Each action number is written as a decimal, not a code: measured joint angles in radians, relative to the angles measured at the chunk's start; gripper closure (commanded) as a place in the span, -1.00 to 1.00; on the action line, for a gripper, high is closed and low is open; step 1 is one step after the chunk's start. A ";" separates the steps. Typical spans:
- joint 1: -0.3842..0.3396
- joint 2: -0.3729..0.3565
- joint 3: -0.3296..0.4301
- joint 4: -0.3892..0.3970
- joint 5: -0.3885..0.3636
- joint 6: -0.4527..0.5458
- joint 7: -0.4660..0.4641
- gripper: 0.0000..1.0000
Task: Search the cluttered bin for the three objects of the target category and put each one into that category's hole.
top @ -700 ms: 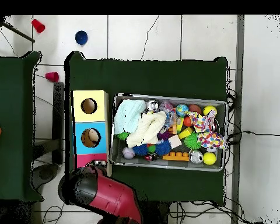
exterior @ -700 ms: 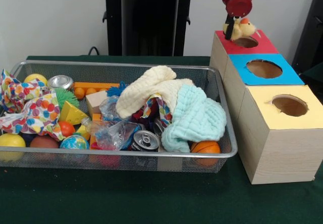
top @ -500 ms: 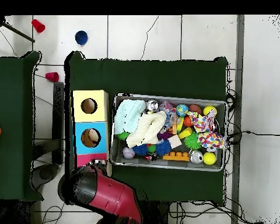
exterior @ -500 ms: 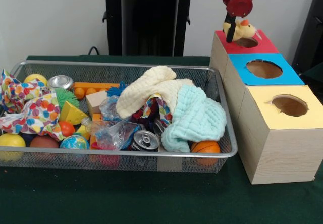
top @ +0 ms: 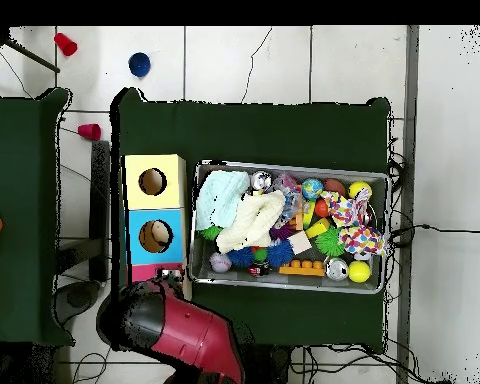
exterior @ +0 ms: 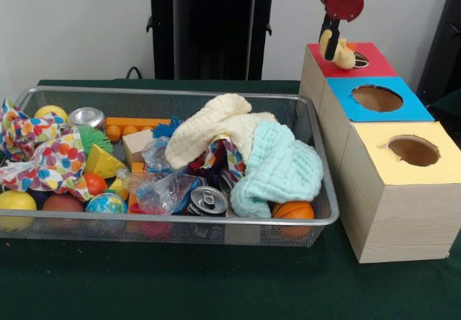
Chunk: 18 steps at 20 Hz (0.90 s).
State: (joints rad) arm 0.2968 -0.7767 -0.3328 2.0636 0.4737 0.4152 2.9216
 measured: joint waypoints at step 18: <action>0.048 -0.020 -0.033 -0.065 0.014 0.141 0.000 -1.00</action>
State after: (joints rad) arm 0.3449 -0.7971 -0.3663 1.9984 0.4875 0.5560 2.9216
